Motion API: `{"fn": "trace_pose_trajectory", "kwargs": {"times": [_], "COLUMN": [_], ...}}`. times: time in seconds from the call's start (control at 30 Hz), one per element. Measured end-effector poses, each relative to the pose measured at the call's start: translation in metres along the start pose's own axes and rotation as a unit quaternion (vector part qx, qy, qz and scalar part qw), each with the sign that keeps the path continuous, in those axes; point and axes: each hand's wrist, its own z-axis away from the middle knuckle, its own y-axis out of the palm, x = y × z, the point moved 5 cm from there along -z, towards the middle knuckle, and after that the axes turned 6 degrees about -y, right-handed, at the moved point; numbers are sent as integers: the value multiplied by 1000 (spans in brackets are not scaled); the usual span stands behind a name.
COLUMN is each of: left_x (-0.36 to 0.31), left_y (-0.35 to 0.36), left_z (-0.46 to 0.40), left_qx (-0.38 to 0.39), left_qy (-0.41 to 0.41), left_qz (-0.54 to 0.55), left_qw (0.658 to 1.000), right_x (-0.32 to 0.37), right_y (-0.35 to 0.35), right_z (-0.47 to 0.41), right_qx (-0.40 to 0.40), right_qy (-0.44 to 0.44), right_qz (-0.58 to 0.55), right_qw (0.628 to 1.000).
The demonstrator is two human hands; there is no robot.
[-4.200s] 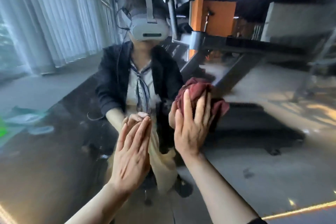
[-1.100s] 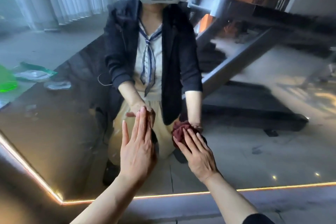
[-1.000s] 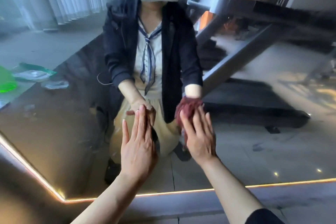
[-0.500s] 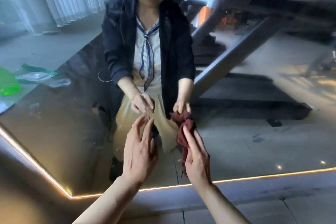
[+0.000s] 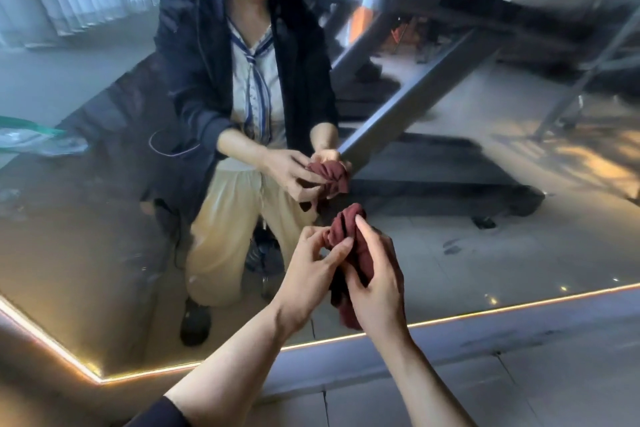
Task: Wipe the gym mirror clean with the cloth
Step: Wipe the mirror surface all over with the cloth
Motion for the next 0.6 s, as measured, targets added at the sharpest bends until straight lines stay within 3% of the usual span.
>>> {"fn": "trace_pose_trajectory", "kwargs": {"times": [0.07,0.13,0.23,0.3,0.43,0.53,0.6], "left_x": [1,-3,-12,-17,-17,-14,-16], "left_y": [2,1,-24,-50,-101,-125,-135], "left_z": [-5,-2,11,20,30,36,39], "left_qx": [-19,-36,-133,-214,-340,-402,-431], "left_qy": [24,94,186,208,191,183,187], "left_qz": [-123,-269,-339,-359,-359,-333,-313], "left_qw": [992,958,912,884,848,833,825], "right_x": [-6,-14,-33,-42,-28,16,52], "right_y": [-5,-13,-36,-40,5,67,108], "right_z": [4,2,-21,-44,-60,-43,-32], "right_qx": [-26,-98,-267,-327,-369,-340,-253], "right_qy": [26,58,117,158,155,30,-71], "right_qz": [0,14,77,70,62,78,100], "right_qw": [999,993,954,929,914,937,960]}}
